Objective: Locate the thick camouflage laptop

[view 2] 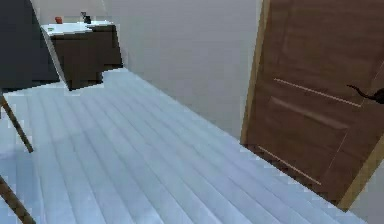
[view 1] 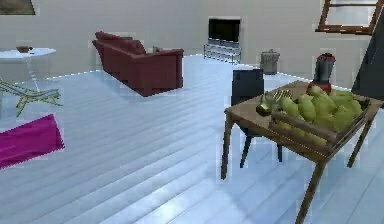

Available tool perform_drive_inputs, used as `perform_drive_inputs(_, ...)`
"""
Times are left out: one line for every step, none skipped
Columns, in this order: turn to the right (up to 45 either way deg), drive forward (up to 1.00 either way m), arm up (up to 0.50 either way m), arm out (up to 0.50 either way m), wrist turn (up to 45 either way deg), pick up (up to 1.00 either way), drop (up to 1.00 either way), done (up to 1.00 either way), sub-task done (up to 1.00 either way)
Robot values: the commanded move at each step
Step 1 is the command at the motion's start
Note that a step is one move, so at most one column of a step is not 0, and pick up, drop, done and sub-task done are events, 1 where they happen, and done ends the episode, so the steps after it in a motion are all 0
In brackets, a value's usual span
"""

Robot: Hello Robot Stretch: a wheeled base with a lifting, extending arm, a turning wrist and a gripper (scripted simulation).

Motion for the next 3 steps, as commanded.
perform_drive_inputs(-21.0, 0.00, 0.00, 0.00, 0.0, 0.00, 0.00, 0.00, 0.00)
perform_drive_inputs(0.0, 1.00, 0.00, 0.00, 0.0, 0.00, 0.00, 0.00, 0.00)
perform_drive_inputs(-6.0, 0.00, 0.00, 0.00, 0.0, 0.00, 0.00, 0.00, 0.00)
